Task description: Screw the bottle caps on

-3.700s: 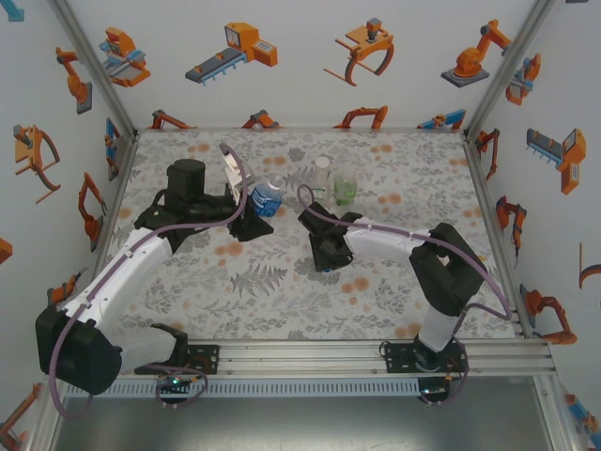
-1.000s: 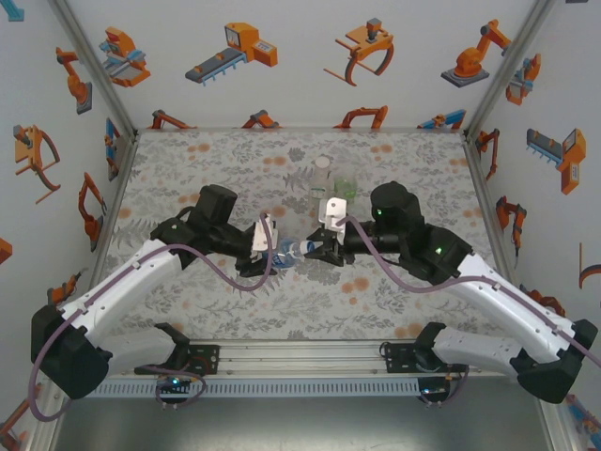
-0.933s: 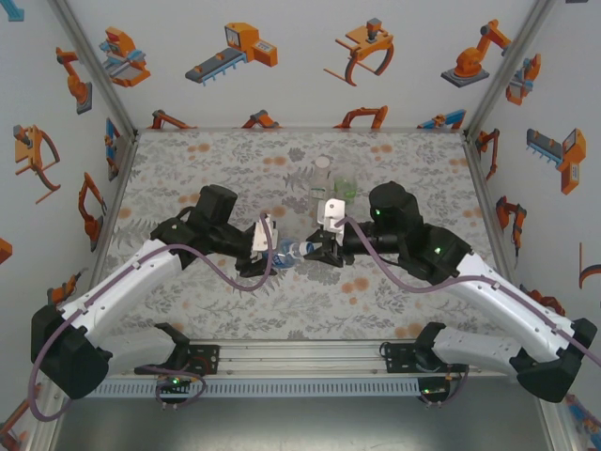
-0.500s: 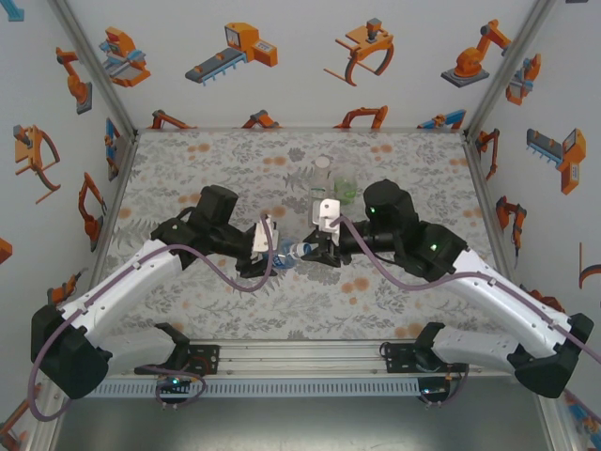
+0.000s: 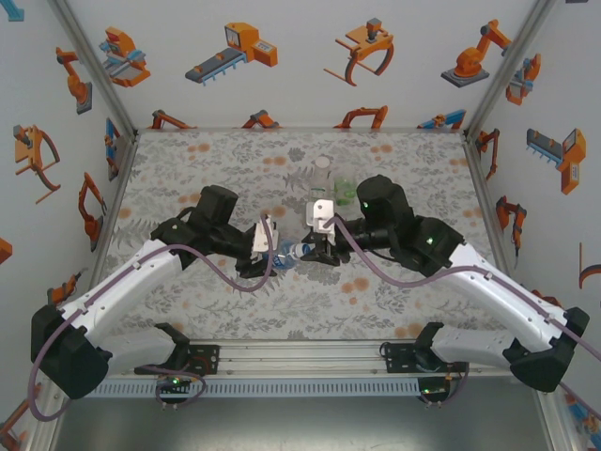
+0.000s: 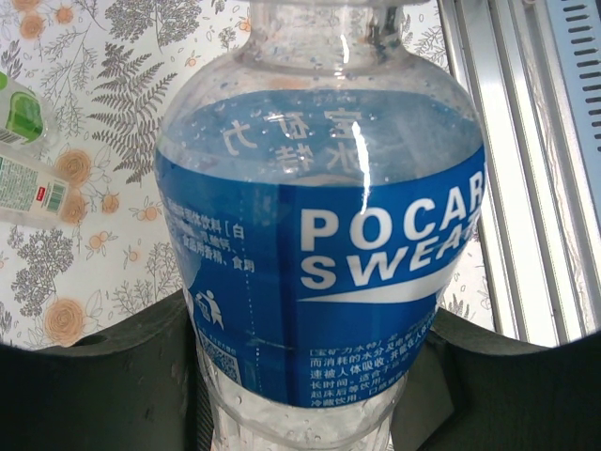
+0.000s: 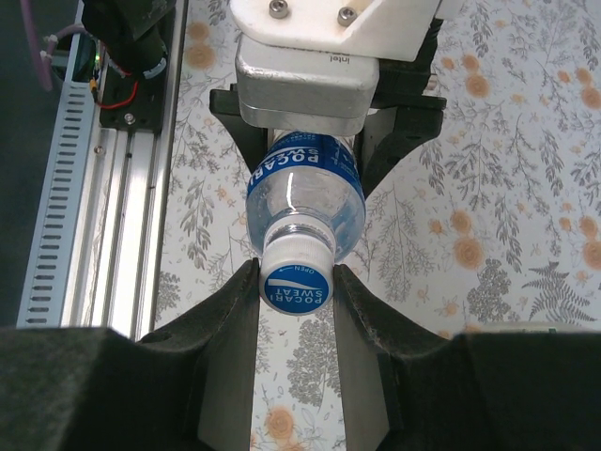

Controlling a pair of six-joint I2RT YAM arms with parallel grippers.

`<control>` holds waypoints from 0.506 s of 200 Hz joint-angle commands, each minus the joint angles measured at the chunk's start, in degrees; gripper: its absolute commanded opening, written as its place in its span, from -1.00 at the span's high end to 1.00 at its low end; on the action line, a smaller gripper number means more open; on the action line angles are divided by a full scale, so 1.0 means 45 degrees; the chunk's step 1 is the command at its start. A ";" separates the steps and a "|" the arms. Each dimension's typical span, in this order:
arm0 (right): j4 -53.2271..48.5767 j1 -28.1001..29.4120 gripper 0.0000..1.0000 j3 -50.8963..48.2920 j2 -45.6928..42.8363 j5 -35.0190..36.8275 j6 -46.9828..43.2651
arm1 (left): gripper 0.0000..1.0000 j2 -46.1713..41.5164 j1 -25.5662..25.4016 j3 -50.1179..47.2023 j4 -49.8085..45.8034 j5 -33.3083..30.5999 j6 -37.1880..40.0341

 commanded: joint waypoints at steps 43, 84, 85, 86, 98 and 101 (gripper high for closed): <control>-0.0840 0.0199 0.74 0.0558 0.0358 -0.0432 -0.1940 | 1.00 0.0024 -0.0071 0.0404 -0.0354 0.0470 0.0016; -0.1095 0.0340 0.79 0.0542 0.0478 -0.0276 -0.2981 | 1.00 0.0076 -0.0070 0.0428 -0.0394 0.0810 -0.0002; -0.1103 0.0350 0.79 0.0540 0.0478 -0.0276 -0.3009 | 1.00 0.0091 -0.0071 0.0428 -0.0395 0.0826 0.0007; -0.1106 0.0355 0.79 0.0540 0.0478 -0.0276 -0.3032 | 1.00 0.0098 -0.0071 0.0428 -0.0396 0.0833 0.0012; -0.1139 0.0367 0.81 0.0503 0.0469 -0.0415 -0.3397 | 1.00 0.0108 -0.0066 0.0448 -0.0423 0.0981 0.0043; -0.1131 0.0376 0.81 0.0486 0.0460 -0.0459 -0.3494 | 1.00 0.0123 -0.0071 0.0445 -0.0443 0.1020 0.0068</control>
